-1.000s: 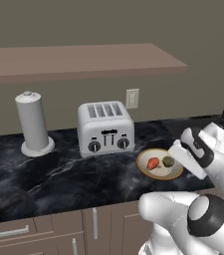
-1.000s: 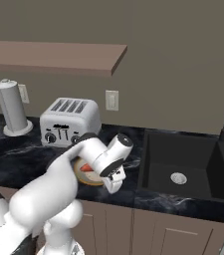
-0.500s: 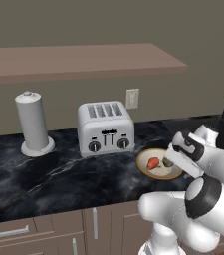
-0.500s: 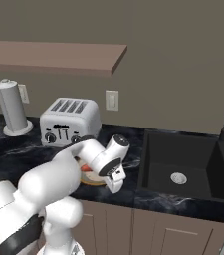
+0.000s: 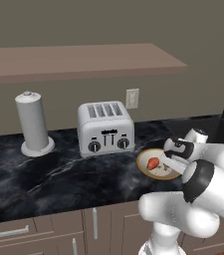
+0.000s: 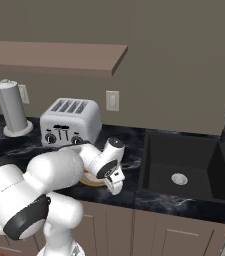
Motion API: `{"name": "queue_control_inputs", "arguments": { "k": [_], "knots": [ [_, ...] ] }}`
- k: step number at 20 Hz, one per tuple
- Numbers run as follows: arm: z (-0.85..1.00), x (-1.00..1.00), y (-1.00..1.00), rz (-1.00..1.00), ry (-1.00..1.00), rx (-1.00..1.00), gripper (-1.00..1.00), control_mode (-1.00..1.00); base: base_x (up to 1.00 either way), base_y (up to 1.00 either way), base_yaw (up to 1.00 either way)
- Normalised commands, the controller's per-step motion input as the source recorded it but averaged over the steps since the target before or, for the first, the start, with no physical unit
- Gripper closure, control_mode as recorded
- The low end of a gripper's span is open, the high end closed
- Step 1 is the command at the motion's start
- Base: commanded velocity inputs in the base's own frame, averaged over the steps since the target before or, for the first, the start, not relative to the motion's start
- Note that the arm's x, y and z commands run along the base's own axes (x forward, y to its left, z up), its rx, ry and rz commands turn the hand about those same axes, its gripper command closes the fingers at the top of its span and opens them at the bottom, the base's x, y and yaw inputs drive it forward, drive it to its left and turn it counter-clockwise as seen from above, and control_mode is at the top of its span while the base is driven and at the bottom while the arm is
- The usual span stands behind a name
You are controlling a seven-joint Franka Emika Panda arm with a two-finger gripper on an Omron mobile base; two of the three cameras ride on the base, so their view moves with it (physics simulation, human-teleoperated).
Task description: Dump the kiwi and sweet potato from the bowl so the bowl can be washed. Place the bowl in the sink after clearing the leftovers.
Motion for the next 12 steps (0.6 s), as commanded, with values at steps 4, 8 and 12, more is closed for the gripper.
{"name": "queue_control_inputs", "arguments": {
  "k": [4,8,12],
  "knots": [
    [-0.28,0.0,0.0,0.0,0.02,-0.04,-1.0,-1.0,0.0,0.0,0.0],
    [-0.14,0.04,0.0,0.0,0.01,-0.01,1.0,-1.0,0.0,0.0,0.0],
    [0.0,0.0,0.0,0.0,0.0,0.0,1.0,-1.0,0.0,0.0,0.0]
  ]
}}
